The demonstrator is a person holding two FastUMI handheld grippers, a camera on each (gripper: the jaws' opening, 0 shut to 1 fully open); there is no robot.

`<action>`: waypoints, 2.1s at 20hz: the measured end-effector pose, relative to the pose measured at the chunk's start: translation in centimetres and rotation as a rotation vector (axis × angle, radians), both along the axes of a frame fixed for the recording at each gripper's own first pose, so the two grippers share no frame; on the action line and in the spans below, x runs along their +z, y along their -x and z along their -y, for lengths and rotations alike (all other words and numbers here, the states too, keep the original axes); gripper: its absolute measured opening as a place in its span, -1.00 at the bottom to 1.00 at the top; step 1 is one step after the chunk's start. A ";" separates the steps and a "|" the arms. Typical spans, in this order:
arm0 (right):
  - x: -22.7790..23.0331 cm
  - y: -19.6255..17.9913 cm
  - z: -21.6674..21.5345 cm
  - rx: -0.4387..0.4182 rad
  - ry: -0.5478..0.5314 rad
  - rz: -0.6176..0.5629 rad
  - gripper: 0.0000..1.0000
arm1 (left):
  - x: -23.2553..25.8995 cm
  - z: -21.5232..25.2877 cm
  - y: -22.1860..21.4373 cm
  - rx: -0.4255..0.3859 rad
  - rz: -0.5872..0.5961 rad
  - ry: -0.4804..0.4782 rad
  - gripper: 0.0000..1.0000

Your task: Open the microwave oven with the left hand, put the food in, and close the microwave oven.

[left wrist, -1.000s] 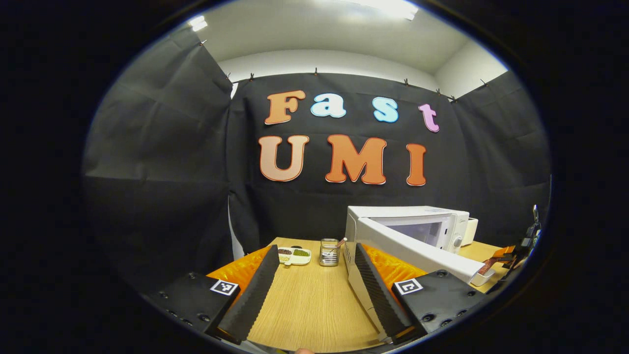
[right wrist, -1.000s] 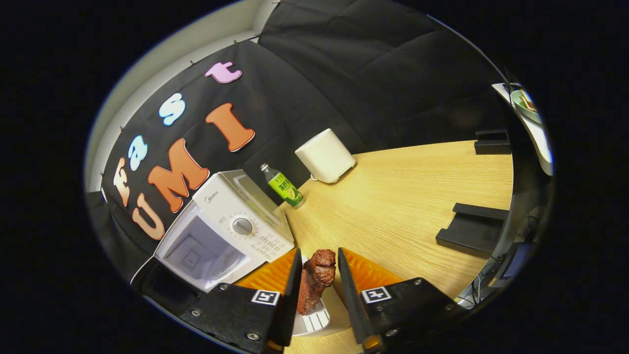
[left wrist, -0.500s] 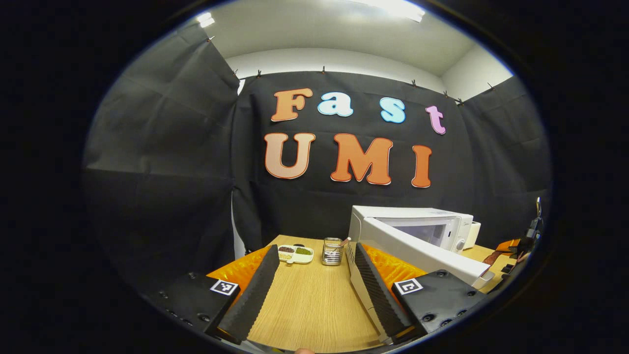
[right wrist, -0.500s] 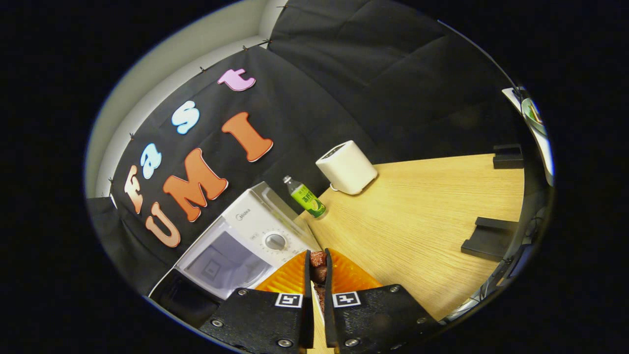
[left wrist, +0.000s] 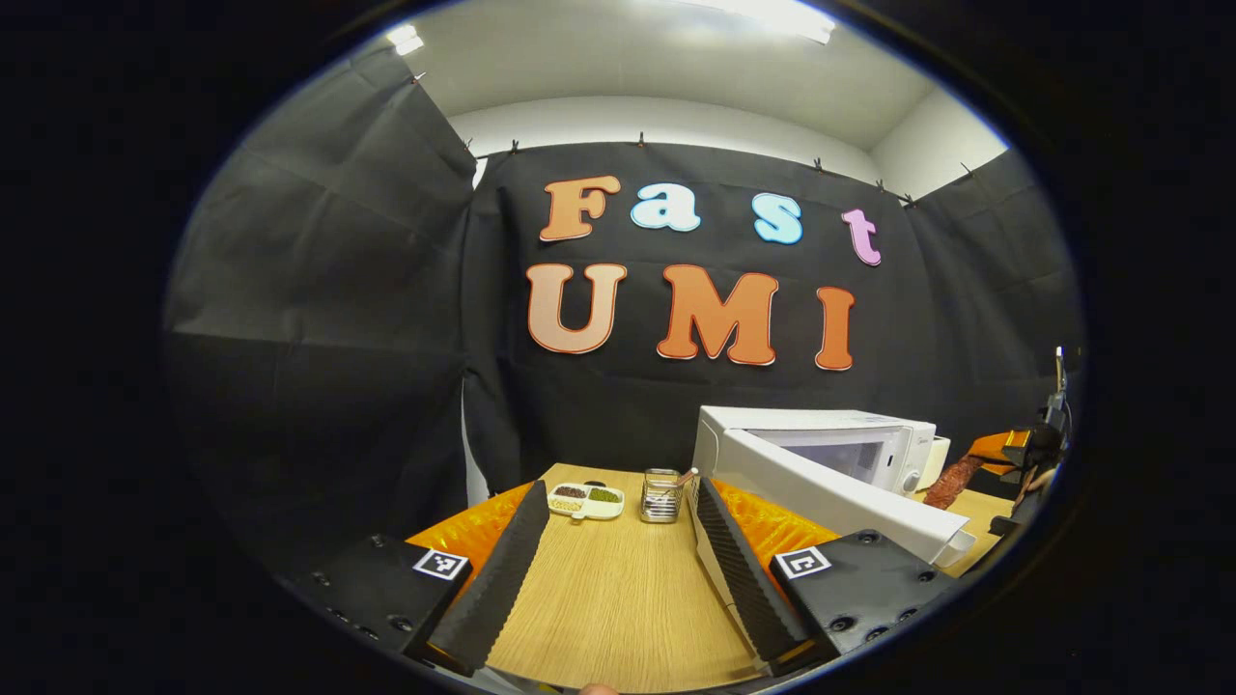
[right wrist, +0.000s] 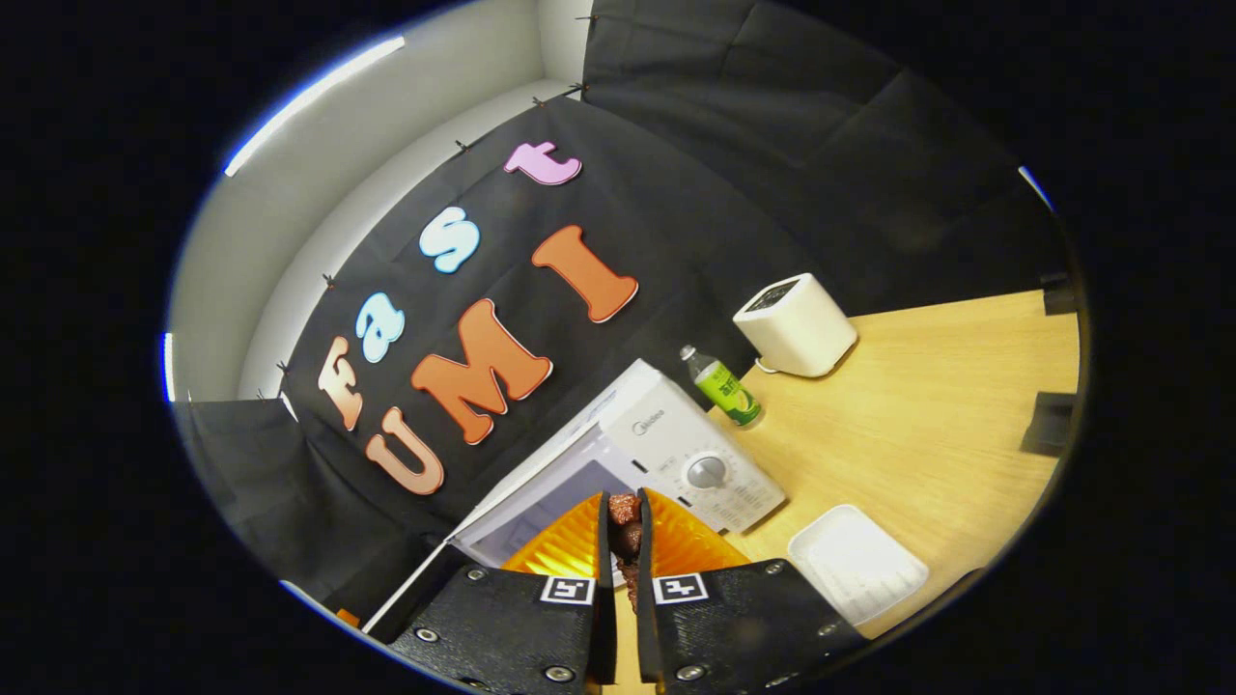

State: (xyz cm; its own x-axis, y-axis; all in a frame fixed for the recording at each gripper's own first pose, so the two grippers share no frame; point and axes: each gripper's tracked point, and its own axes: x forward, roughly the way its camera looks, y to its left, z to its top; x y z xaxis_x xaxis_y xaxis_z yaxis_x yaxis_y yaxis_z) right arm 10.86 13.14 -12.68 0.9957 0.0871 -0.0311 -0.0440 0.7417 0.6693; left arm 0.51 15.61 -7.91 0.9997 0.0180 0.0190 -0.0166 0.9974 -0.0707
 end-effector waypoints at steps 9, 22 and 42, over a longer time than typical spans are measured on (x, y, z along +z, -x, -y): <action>-3.7 -6.2 -10.3 0.075 -0.138 -0.049 -0.84 | -0.8 -1.1 -0.5 -0.006 -0.010 0.016 0.94; -5.8 -17.6 -14.1 -0.037 -0.172 -0.010 -0.84 | -2.5 -0.4 -2.4 -0.082 -0.040 0.059 0.94; -8.5 -20.7 -12.4 -0.132 0.428 -0.116 0.89 | -3.4 -3.5 -2.8 0.009 -0.063 0.031 0.94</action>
